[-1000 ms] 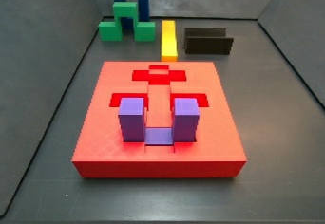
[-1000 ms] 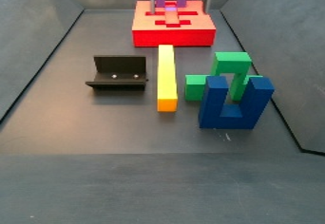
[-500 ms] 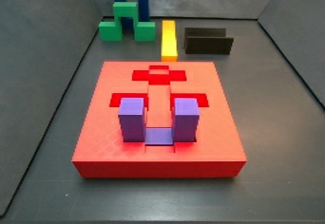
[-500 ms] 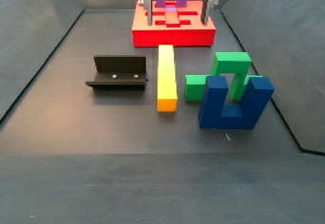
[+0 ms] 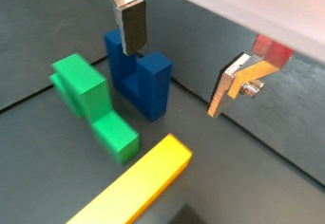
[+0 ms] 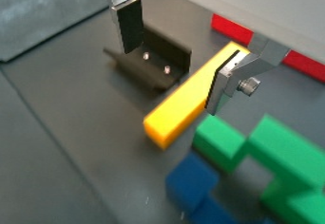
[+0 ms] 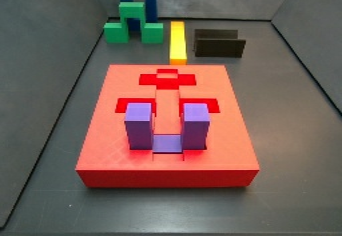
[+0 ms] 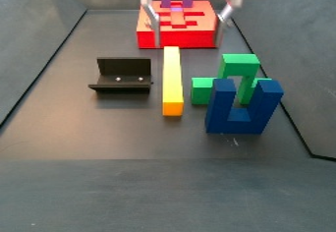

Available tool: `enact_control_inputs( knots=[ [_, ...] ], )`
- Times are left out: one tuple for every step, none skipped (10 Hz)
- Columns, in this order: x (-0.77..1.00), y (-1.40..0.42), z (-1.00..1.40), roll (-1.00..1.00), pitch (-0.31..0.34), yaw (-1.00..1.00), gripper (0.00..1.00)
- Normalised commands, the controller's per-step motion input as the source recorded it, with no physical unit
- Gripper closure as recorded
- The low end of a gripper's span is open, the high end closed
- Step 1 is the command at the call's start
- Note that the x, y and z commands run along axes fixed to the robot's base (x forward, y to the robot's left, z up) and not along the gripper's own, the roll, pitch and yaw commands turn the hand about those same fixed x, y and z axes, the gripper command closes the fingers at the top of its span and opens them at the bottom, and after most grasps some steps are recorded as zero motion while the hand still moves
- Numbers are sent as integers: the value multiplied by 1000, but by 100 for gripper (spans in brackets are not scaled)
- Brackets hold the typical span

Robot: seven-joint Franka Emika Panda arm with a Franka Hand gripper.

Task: Pick up the blue object. Move up. Move to above the board. Insert the blue object.
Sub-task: Pick up the blue object.

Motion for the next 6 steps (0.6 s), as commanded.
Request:
enact_control_inputs(
  knots=[
    [-446, 420, -263, -49, -97, -220, 0],
    [-477, 331, -229, -46, -106, -294, 0],
    [-346, 349, -189, -83, -147, -300, 0],
    [-66, 337, -183, -101, -130, -220, 0],
    [-131, 217, -131, -130, -159, -160, 0],
    [0, 111, -106, -157, -161, 0, 0]
  ],
)
